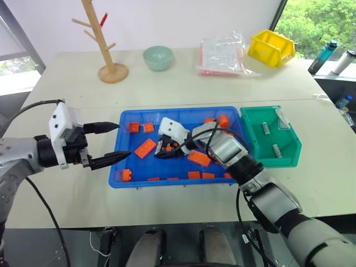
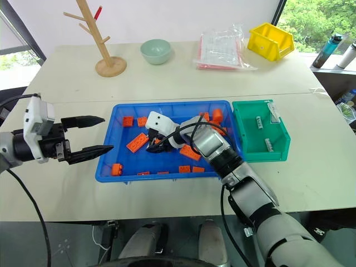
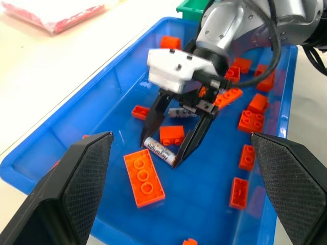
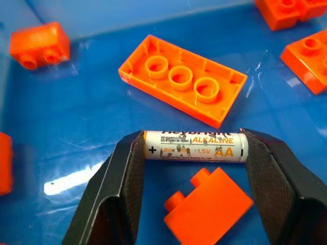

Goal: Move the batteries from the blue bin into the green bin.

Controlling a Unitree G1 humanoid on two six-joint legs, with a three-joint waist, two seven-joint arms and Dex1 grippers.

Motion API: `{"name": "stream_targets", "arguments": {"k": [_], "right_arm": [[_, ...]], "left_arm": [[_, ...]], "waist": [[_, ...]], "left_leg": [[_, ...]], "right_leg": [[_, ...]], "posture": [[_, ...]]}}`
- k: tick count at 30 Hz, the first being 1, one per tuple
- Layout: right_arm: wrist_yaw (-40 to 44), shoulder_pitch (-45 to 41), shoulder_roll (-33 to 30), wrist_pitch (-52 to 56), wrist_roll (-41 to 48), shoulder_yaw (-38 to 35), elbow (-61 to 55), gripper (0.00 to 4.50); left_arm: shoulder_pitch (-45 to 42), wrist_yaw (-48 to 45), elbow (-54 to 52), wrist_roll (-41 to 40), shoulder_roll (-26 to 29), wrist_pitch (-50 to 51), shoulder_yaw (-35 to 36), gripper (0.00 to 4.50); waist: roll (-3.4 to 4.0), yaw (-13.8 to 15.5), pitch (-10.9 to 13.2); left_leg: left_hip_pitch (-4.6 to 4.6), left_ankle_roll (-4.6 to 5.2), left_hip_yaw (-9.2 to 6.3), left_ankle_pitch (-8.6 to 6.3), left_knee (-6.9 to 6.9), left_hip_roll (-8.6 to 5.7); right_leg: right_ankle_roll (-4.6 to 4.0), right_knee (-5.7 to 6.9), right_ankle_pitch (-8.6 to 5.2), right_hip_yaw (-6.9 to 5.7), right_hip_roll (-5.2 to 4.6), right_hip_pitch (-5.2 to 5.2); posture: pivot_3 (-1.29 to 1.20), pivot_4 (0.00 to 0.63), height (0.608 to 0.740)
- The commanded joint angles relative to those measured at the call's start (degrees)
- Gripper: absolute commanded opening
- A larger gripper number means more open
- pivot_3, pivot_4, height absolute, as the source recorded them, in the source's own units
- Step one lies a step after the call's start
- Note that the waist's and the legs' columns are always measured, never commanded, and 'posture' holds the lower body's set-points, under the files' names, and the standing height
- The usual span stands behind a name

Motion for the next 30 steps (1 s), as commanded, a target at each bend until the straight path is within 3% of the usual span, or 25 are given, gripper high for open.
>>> {"name": "stream_targets", "arguments": {"k": [1, 5, 7, 13, 20, 25, 30], "right_arm": [[0.2, -0.4, -4.1, 8.6, 7.3, -11.2, -12.3, 2.24], [-1.8, 0.2, -12.3, 19.9, 13.4, -23.4, -21.2, 2.24], [-1.6, 2.0, -19.4, 23.6, 15.2, -29.3, -23.8, 2.24], [-2.2, 13.5, -36.2, 25.4, 15.7, -40.6, -23.5, 2.24], [-3.6, 22.0, -41.2, 25.0, 18.0, -45.6, -25.4, 2.24], [-3.6, 22.2, -42.9, 20.9, 16.8, -42.4, -25.6, 4.49], [-3.7, 8.4, -40.1, 20.7, 19.5, -37.1, -23.2, 4.49]], "left_arm": [[-1.7, -0.5, 1.2, 0.6, -1.0, -1.5, -2.2, 4.5], [-3.3, -0.7, 2.5, 2.0, -2.7, -3.0, -5.3, 4.5], [-4.7, -0.6, 3.0, 2.5, -3.9, -3.6, -7.0, 4.5], [-9.1, -0.9, 5.7, 3.9, -7.1, -4.8, -11.0, 4.5], [-14.3, -2.5, 9.1, 5.8, -9.0, -6.1, -14.3, 4.5], [-16.2, -2.8, 10.2, 6.5, -9.6, -6.4, -15.0, 4.5], [-15.8, -2.6, 9.3, 6.4, -9.3, -6.0, -13.9, 4.5]], "waist": [[0.0, 0.2, 0.0], [-0.01, 0.9, 0.0], [-0.01, 1.5, 0.0], [-0.04, 2.0, 0.0], [-0.02, 1.1, 0.0], [-0.02, 1.6, 0.0], [0.02, 1.3, 0.0]], "left_leg": [[-0.02, 0.0, -0.02, 0.0, 0.0, 0.0], [-0.04, 0.0, -0.05, 0.0, 0.04, -0.08], [-0.04, 0.01, -0.03, 0.0, 0.04, -0.09], [-0.07, 0.04, 0.11, -0.02, 0.05, -0.1], [-0.04, 0.04, 0.55, -0.02, -0.01, 0.14], [-0.03, 0.05, 0.53, -0.02, 0.04, 0.1], [-0.04, 0.05, 0.52, -0.02, 0.07, 0.09]], "right_leg": [[0.0, -0.01, 0.0, 0.0, 0.0, 0.01], [0.0, -0.02, 0.0, 0.0, -0.04, 0.06], [0.0, -0.02, 0.0, 0.01, -0.07, 0.05], [0.0, -0.06, 0.0, 0.04, -0.11, 0.06], [0.01, -0.04, 0.0, 0.04, -0.05, -0.01], [0.01, -0.05, 0.0, 0.05, -0.07, -0.01], [0.01, -0.13, 0.0, 0.05, -0.08, -0.01]], "posture": [[0.0, 0.15, 0.726], [0.0, 0.15, 0.726], [0.0, 0.15, 0.726], [0.0, 0.15, 0.726], [0.0, 0.15, 0.726], [0.0, 0.15, 0.726], [0.0, 0.15, 0.726]]}}
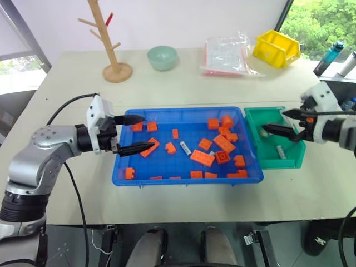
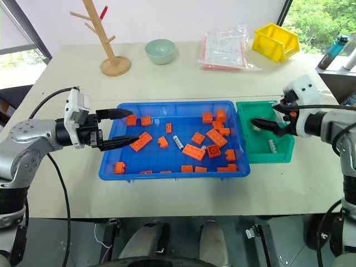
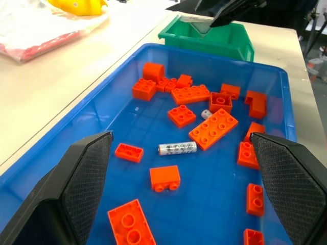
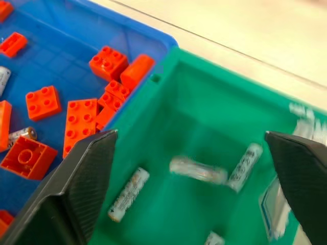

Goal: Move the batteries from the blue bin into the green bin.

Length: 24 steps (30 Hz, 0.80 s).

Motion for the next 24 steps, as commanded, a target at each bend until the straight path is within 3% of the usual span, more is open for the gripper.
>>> {"name": "stream_targets", "arguments": {"k": [1, 8, 13, 24], "right_arm": [[-0.1, -8.3, 3.2, 0.2, 2.8, 3.3, -2.2, 4.49], [-3.0, -9.1, 16.5, 2.7, 3.7, 18.4, -8.6, 4.49], [-3.9, -6.7, 18.7, -3.0, -2.3, 28.9, -6.6, 4.49], [-4.3, -6.7, 24.1, -7.9, -7.8, 34.8, -0.3, 4.49]], "left_arm": [[-0.3, 0.2, -1.9, -0.3, 0.5, -0.7, 1.7, 4.5], [2.2, 2.0, -5.2, -1.0, 1.3, 0.8, 3.5, 4.5], [3.7, 2.9, -7.0, -1.6, 1.9, 1.7, 4.9, 4.5], [4.7, 4.8, -8.8, -2.7, 2.4, 3.5, 6.2, 4.5]], "waist": [[0.0, -0.1, 0.0], [-0.06, 0.3, 0.0], [-0.1, 0.7, 0.0], [-0.1, -0.1, 0.0]], "left_leg": [[0.0, 0.0, 0.01, 0.0, -0.03, 0.04], [-0.05, -0.01, -0.17, 0.0, -0.05, 0.02], [-0.09, -0.01, -0.42, 0.0, 0.06, -0.17], [-0.08, -0.02, -0.4, 0.01, 0.01, -0.07]], "right_leg": [[0.0, -0.03, 0.0, 0.0, 0.03, -0.01], [0.0, 0.06, 0.0, -0.01, 0.03, -0.02], [-0.01, 0.08, 0.0, -0.01, -0.02, 0.02], [0.0, 0.09, 0.0, -0.02, 0.06, -0.03]], "posture": [[0.0, 0.15, 0.726], [0.0, 0.15, 0.726], [0.0, 0.15, 0.726], [0.0, 0.15, 0.726]]}}
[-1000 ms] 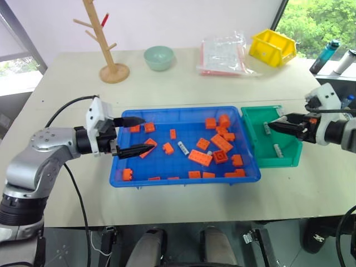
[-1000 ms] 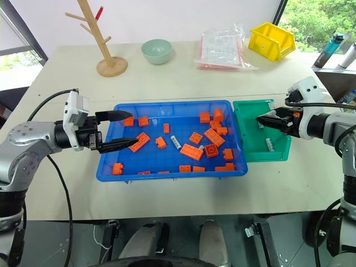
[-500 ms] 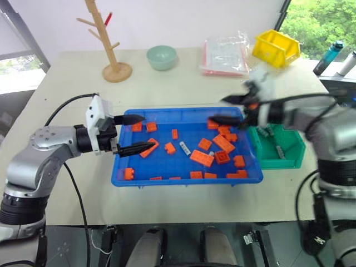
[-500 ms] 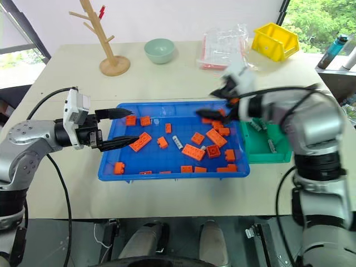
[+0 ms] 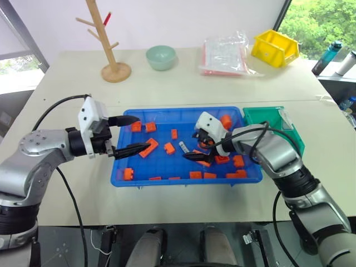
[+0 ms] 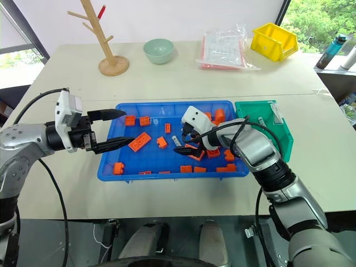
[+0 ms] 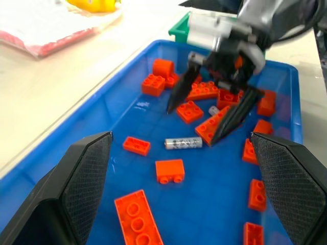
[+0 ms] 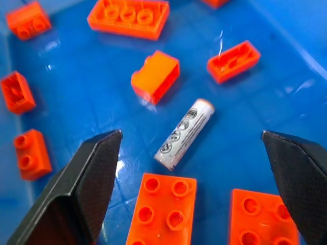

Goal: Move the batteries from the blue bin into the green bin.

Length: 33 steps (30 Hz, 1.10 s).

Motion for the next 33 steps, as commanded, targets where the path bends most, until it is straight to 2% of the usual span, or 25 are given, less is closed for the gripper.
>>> {"name": "stream_targets", "arguments": {"k": [1, 4, 7, 11, 12, 13, 14, 18, 20, 23, 28, 30, 33], "right_arm": [[-0.8, -1.1, 2.2, -2.1, -1.8, 0.6, 1.3, 4.49], [-1.7, -1.2, 3.6, -4.0, -4.3, 2.0, 3.8, 4.49], [-1.6, -0.9, 4.0, -5.6, -6.3, 3.1, 4.7, 3.77], [-0.8, 0.0, 3.8, -5.3, -6.8, 2.7, 3.0, 1.83], [-0.6, 0.2, 3.8, -4.5, -6.3, 1.9, 2.1, 1.28], [-0.5, 0.2, 3.9, -3.7, -5.6, 1.1, 1.3, 0.91], [-0.6, -0.1, 4.1, -2.0, -4.2, -0.8, 0.0, 0.31], [-1.2, -1.6, 4.1, 4.4, 1.1, -8.9, -4.0, 0.31], [-1.3, -3.2, 1.9, 9.6, 5.5, -17.6, -6.2, 0.31], [-1.6, -4.1, -2.4, 14.1, 8.9, -25.6, -7.2, 0.31], [0.8, 4.9, -19.9, 15.9, 9.1, -38.6, -5.5, 0.31], [0.4, 9.3, -23.0, 15.1, 8.9, -41.1, -5.4, 0.31], [-1.4, 13.6, -23.9, 16.3, 9.4, -44.3, -6.7, 0.31]], "left_arm": [[-0.1, 0.5, -1.9, -1.2, 0.5, 0.3, 1.5, 4.5], [-0.7, 0.6, -1.8, -1.3, 0.2, 0.5, 1.0, 4.5], [-1.3, 0.4, -1.5, -1.3, 0.1, 0.4, 0.5, 4.5], [-2.1, 0.1, -0.8, -1.0, -0.1, 0.1, -0.3, 4.5], [-2.2, 0.0, -0.6, -1.0, -0.2, 0.1, -0.5, 4.5], [-2.4, -0.1, -0.5, -0.9, -0.3, 0.0, -0.6, 4.5], [-2.5, -0.3, -0.4, -0.9, -0.4, -0.1, -0.8, 4.5], [-2.8, -0.9, -0.2, -0.8, -0.6, -0.3, -1.4, 4.5], [-3.0, -1.6, 0.0, -1.1, -0.7, -0.3, -1.8, 4.5], [-3.2, -2.4, 0.2, -1.1, -0.7, -0.5, -2.1, 4.5], [-3.8, -4.0, 1.5, -0.6, -1.4, -1.4, -3.4, 4.5], [-3.9, -4.9, 2.2, -0.5, -1.6, -1.8, -4.0, 4.5], [-3.7, -7.2, 3.4, 0.5, -1.5, -3.3, -5.5, 4.5]], "waist": [[0.0, 0.0, 0.0], [0.0, 0.1, 0.0], [0.0, 0.1, 0.0], [0.0, 0.0, 0.0], [0.0, 0.0, 0.0], [0.0, 0.0, 0.0], [0.0, 0.0, 0.0], [0.0, 0.1, 0.0], [0.01, 0.2, 0.0], [0.01, 0.5, 0.0], [0.01, 1.7, 0.0], [0.0, 1.7, 0.0], [0.02, 0.9, 0.0]], "left_leg": [[0.0, 0.0, 0.0, 0.0, 0.01, -0.01], [0.0, 0.0, 0.0, 0.0, 0.01, -0.01], [0.0, 0.0, 0.0, 0.0, 0.02, -0.05], [0.0, 0.0, -0.01, 0.0, 0.01, -0.04], [0.0, 0.0, -0.01, 0.0, 0.01, -0.04], [0.0, 0.0, -0.01, 0.0, 0.01, -0.04], [0.0, 0.0, -0.01, 0.0, 0.01, -0.03], [0.0, 0.0, 0.0, 0.0, 0.02, -0.04], [0.0, 0.0, -0.01, 0.0, 0.02, -0.04], [0.0, 0.0, -0.02, 0.0, 0.02, -0.07], [0.0, 0.03, 0.01, -0.02, 0.0, -0.12], [0.0, 0.04, 0.09, -0.02, 0.0, -0.1], [0.05, 0.04, 0.42, -0.02, 0.0, 0.09]], "right_leg": [[0.0, 0.0, 0.0, 0.0, 0.0, 0.0], [0.0, 0.0, 0.0, 0.0, -0.01, 0.0], [0.0, 0.0, 0.0, 0.0, -0.03, 0.01], [0.0, 0.0, 0.0, 0.0, -0.01, 0.0], [0.0, 0.0, 0.0, 0.0, -0.01, 0.0], [0.0, 0.0, 0.0, 0.0, -0.01, -0.01], [0.0, 0.01, 0.0, 0.0, -0.01, -0.01], [0.0, 0.0, 0.0, 0.0, -0.02, 0.02], [0.0, 0.01, 0.0, 0.0, -0.02, 0.01], [0.0, 0.0, 0.0, 0.0, -0.04, 0.05], [0.0, -0.03, 0.0, 0.0, -0.09, 0.07], [0.0, -0.06, 0.0, 0.0, -0.09, 0.08], [0.0, -0.06, 0.0, 0.01, -0.06, 0.07]], "posture": [[0.0, 0.15, 0.726], [0.0, 0.15, 0.726], [0.0, 0.15, 0.726], [0.0, 0.15, 0.726], [0.0, 0.15, 0.726], [0.0, 0.15, 0.726], [0.0, 0.15, 0.726], [0.0, 0.15, 0.726], [0.0, 0.15, 0.726], [0.0, 0.15, 0.726], [0.0, 0.15, 0.726], [0.0, 0.15, 0.726], [0.0, 0.15, 0.726]]}}
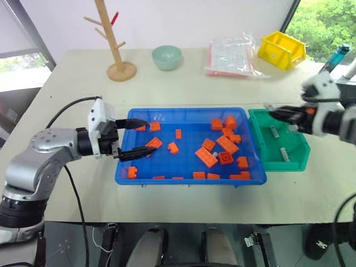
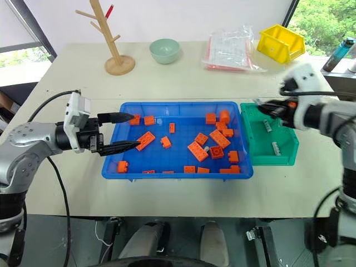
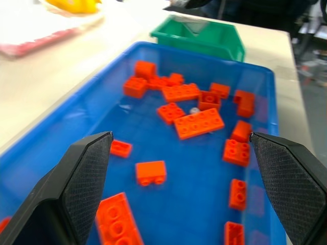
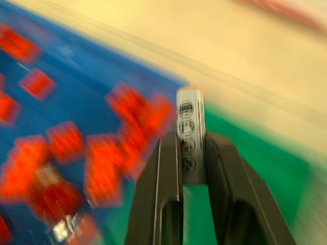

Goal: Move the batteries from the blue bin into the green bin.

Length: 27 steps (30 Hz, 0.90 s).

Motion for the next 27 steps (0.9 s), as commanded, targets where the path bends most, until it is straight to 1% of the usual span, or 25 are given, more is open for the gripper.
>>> {"name": "stream_targets", "arguments": {"k": [1, 3, 4, 8, 12, 14, 16, 19, 22, 25, 26, 27], "right_arm": [[-1.2, 2.8, -0.9, 0.7, 1.5, -4.4, -3.1, 0.31], [-2.1, 4.6, -0.5, 1.3, 2.1, -5.3, -4.4, 1.2], [-2.9, 5.1, -0.3, 1.2, 2.0, -5.3, -4.6, 1.49], [-4.8, 4.9, -1.0, -1.0, 1.3, -4.0, -4.6, 3.41], [-2.3, 0.0, -0.6, -4.3, 4.4, -1.5, -6.3, 3.41], [1.4, -1.9, -1.0, -7.4, 5.4, 3.0, -7.8, 3.41], [4.1, -4.8, 0.2, -9.3, 5.9, 8.3, -7.8, 3.41], [3.5, -8.9, 3.1, -10.6, 2.6, 18.1, -5.6, 3.41], [2.7, -9.6, 5.9, -11.6, 0.2, 25.1, -5.9, 3.41], [0.8, -8.6, 9.5, -11.0, -1.4, 30.8, -8.6, 4.26], [0.5, -8.1, 10.1, -11.0, -1.9, 32.1, -9.5, 4.39], [0.2, -7.5, 10.7, -11.1, -2.4, 33.3, -10.3, 4.39]], "left_arm": [[-0.8, -3.1, 1.0, 1.4, 0.3, -3.2, -1.0, 4.5], [-2.1, -4.1, 2.6, 2.0, -0.1, -4.1, -2.0, 4.5], [-2.7, -4.5, 3.1, 2.2, -0.3, -4.3, -2.3, 4.5], [-4.3, -5.6, 4.8, 3.1, -1.1, -5.5, -3.2, 4.5], [-4.7, -5.7, 5.5, 3.5, -1.7, -6.3, -3.2, 4.5], [-4.4, -5.5, 5.4, 3.8, -2.0, -6.6, -3.4, 4.5], [-4.0, -5.3, 5.0, 4.1, -2.4, -6.9, -3.6, 4.5], [-3.4, -5.0, 4.3, 4.8, -2.7, -7.6, -3.7, 4.5], [-2.9, -4.3, 3.5, 4.7, -2.9, -7.5, -3.2, 4.5], [-1.7, -2.9, 2.3, 3.9, -3.2, -6.7, -2.3, 4.5], [-1.2, -2.7, 1.7, 3.3, -3.2, -6.2, -2.2, 4.5], [-0.3, -2.9, 0.9, 3.0, -3.0, -6.0, -2.4, 4.5]], "waist": [[0.02, -0.5, 0.0], [0.02, -0.7, 0.0], [0.02, -0.8, 0.0], [0.02, -0.8, 0.0], [0.02, -0.9, 0.0], [0.02, -1.0, 0.0], [0.02, -1.1, 0.0], [0.01, -1.1, 0.0], [0.01, -0.8, 0.0], [-0.01, -0.8, 0.0], [-0.01, -0.8, 0.0], [-0.01, -0.8, 0.0]], "left_leg": [[0.01, 0.0, 0.06, 0.0, -0.02, 0.03], [0.05, 0.0, 0.05, 0.0, -0.02, 0.03], [0.04, 0.0, 0.06, 0.0, -0.02, 0.03], [0.04, 0.0, 0.03, 0.0, 0.0, 0.01], [0.04, 0.0, 0.02, 0.0, 0.0, 0.0], [0.04, 0.0, 0.01, 0.0, 0.0, 0.03], [0.05, 0.0, -0.02, 0.0, -0.02, 0.05], [0.04, 0.0, -0.03, 0.0, 0.0, 0.02], [0.03, -0.01, -0.13, 0.0, 0.01, 0.0], [-0.01, -0.01, -0.19, 0.0, 0.03, -0.05], [-0.03, -0.01, -0.19, 0.0, 0.02, -0.06], [-0.04, -0.01, -0.23, 0.0, 0.02, -0.06]], "right_leg": [[0.0, 0.0, 0.0, 0.0, 0.0, -0.02], [0.0, 0.03, 0.0, 0.0, 0.01, -0.02], [0.0, 0.03, 0.0, 0.0, 0.01, -0.02], [0.0, 0.03, 0.0, 0.0, 0.01, -0.01], [0.0, 0.02, 0.0, 0.0, 0.0, -0.01], [0.0, 0.01, 0.0, 0.0, 0.03, -0.02], [0.0, 0.02, 0.0, -0.01, 0.05, -0.02], [0.0, 0.01, 0.0, -0.01, 0.03, -0.01], [0.0, 0.02, 0.0, -0.01, 0.02, -0.02], [0.0, 0.02, 0.0, -0.01, 0.0, -0.01], [0.0, 0.02, 0.0, -0.01, -0.01, -0.03], [0.0, 0.02, 0.0, -0.01, 0.0, -0.04]], "posture": [[0.0, 0.15, 0.726], [0.0, 0.15, 0.726], [0.0, 0.15, 0.726], [0.0, 0.15, 0.726], [0.0, 0.15, 0.726], [0.0, 0.15, 0.726], [0.0, 0.15, 0.726], [0.0, 0.15, 0.726], [0.0, 0.15, 0.726], [0.0, 0.15, 0.726], [0.0, 0.15, 0.726], [0.0, 0.15, 0.726]]}}
